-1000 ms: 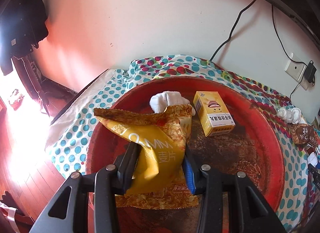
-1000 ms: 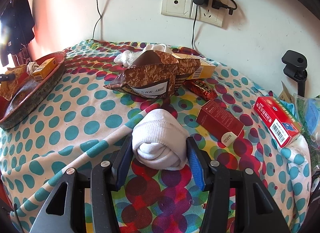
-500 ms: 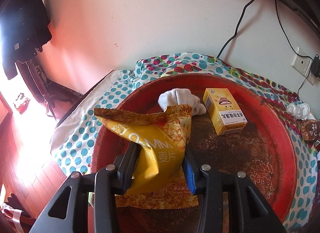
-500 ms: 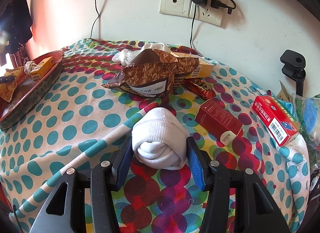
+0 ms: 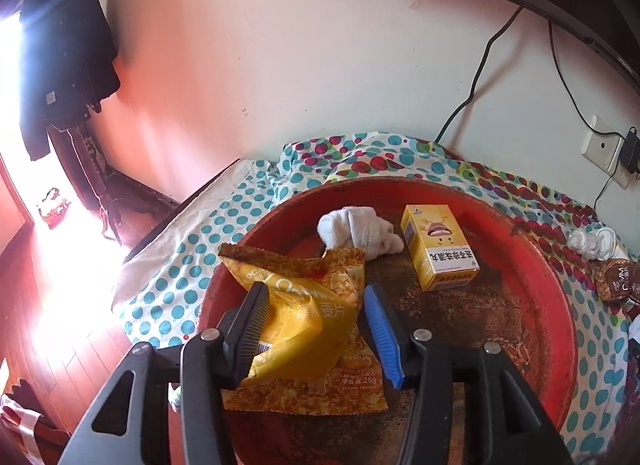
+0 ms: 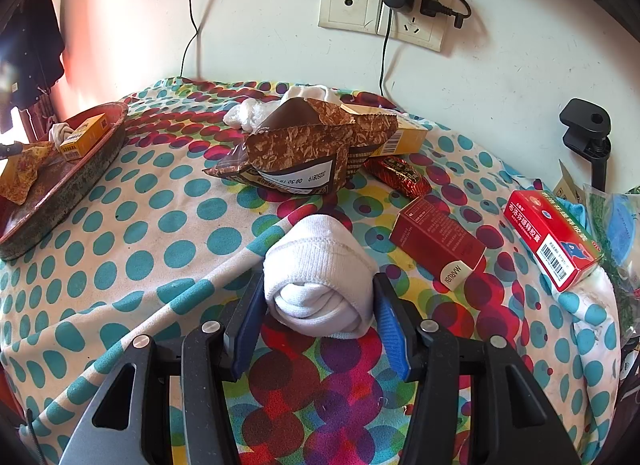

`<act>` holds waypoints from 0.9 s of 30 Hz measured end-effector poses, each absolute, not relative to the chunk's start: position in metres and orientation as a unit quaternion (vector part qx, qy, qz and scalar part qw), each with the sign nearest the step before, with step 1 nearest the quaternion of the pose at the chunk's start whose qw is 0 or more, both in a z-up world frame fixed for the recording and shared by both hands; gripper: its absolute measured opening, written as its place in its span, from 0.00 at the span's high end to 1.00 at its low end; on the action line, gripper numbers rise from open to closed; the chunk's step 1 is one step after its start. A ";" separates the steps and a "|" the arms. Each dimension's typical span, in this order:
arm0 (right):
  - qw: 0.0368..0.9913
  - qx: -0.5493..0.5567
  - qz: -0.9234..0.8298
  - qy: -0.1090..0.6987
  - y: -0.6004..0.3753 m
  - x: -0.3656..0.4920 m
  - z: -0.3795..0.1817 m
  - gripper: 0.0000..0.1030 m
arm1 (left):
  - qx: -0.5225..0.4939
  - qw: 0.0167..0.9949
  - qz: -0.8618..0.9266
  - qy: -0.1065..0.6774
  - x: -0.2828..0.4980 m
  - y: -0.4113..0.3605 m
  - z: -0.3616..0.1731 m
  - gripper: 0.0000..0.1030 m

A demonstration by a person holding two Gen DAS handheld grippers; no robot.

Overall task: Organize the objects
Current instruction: 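Carry the yellow packet to the red tray and open the left gripper, then carry the white rolled sock to the red tray and release it with the right gripper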

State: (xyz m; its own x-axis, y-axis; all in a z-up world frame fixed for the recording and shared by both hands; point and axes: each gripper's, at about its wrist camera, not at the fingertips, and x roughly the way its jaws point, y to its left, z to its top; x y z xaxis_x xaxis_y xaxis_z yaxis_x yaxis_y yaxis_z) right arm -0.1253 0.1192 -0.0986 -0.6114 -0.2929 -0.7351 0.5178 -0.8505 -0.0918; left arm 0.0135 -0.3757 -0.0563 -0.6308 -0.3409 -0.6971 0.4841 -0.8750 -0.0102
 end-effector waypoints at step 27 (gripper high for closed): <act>0.212 0.363 -0.895 0.149 0.112 -0.115 -0.092 0.57 | 0.375 0.161 -0.912 0.036 -0.004 -0.322 -0.060 0.49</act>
State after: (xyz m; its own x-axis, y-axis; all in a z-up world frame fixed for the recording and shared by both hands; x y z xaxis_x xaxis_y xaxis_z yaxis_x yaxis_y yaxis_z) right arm -0.1146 0.1120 -0.0917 -0.6469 -0.2719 -0.7125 0.4883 -0.8653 -0.1132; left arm -0.0043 -0.3221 -0.0603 -0.6675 -0.2669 -0.6952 0.3208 -0.9456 0.0550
